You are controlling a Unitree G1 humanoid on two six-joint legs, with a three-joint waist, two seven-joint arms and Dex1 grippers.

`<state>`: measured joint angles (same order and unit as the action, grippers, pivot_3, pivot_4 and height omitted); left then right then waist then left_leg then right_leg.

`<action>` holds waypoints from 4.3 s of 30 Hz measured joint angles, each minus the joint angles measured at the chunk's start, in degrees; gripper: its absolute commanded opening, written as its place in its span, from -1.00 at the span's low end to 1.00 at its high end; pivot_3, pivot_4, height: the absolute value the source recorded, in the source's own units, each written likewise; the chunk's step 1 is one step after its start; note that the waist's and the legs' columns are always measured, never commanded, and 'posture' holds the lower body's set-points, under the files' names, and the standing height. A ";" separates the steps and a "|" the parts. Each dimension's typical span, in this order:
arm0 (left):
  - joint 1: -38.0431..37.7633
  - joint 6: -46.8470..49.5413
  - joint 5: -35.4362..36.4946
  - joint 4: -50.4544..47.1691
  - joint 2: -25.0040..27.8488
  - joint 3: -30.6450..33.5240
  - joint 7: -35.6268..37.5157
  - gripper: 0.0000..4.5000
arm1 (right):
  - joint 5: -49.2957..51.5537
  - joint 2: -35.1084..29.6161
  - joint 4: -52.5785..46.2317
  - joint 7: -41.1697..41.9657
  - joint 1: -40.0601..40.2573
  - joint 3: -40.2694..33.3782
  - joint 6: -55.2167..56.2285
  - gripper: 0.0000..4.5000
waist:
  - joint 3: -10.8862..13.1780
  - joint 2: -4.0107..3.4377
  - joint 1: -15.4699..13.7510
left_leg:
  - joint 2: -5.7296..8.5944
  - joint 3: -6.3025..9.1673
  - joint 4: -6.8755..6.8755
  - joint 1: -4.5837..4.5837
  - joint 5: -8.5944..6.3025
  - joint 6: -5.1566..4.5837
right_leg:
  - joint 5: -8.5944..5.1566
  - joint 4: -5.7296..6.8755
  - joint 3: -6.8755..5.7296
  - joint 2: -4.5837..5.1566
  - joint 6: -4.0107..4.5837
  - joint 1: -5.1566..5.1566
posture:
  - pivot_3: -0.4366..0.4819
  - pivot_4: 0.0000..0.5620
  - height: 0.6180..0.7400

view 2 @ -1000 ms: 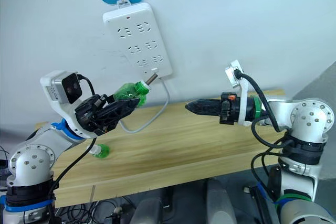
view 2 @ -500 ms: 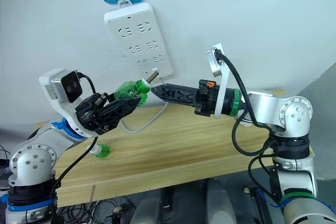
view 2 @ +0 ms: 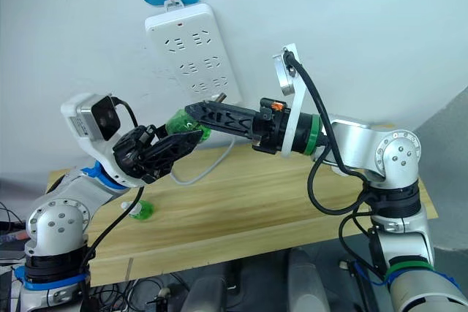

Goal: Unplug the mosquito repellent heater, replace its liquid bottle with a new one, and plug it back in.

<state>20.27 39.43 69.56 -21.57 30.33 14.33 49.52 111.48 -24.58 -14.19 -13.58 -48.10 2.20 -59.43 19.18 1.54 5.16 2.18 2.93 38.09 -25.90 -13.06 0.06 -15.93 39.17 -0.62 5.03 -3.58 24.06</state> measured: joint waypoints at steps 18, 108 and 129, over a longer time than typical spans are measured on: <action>0.25 0.13 -0.90 1.03 -0.02 -0.11 0.54 0.01 | 0.04 -0.38 -0.10 0.13 -0.86 1.07 0.84 -0.42 | 0.00 0.00 0.01 | -0.01 0.00 -0.01 0.00 0.00 0.00 | 0.00 -0.01 0.01 0.01 0.00 0.01 | -0.35 0.20 0.90; -4.18 -5.29 -26.95 -1.62 14.47 -6.33 8.50 0.99 | -97.36 -6.06 26.37 35.97 14.22 11.47 26.22 -0.62 | -0.24 0.13 -0.10 | 0.07 -0.01 0.09 0.11 0.33 0.48 | 0.01 0.66 0.00 -0.02 -0.01 0.11 | -0.33 0.02 0.90; -6.74 -3.43 -26.54 -4.80 14.70 -5.34 7.28 0.99 | -106.77 0.66 40.87 37.31 9.27 6.48 36.60 -0.62 | -0.24 0.13 -0.21 | 0.07 0.00 0.09 0.17 0.36 0.51 | 0.00 0.73 0.02 -0.03 -0.01 0.09 | -0.28 0.08 0.90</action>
<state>13.53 36.00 43.02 -26.36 45.03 8.99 56.81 4.71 -23.92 26.68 23.73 -38.83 8.68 -22.83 18.95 1.67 4.96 2.25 2.93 38.18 -25.74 -12.71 0.58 -15.92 39.89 -0.60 5.00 -3.58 24.16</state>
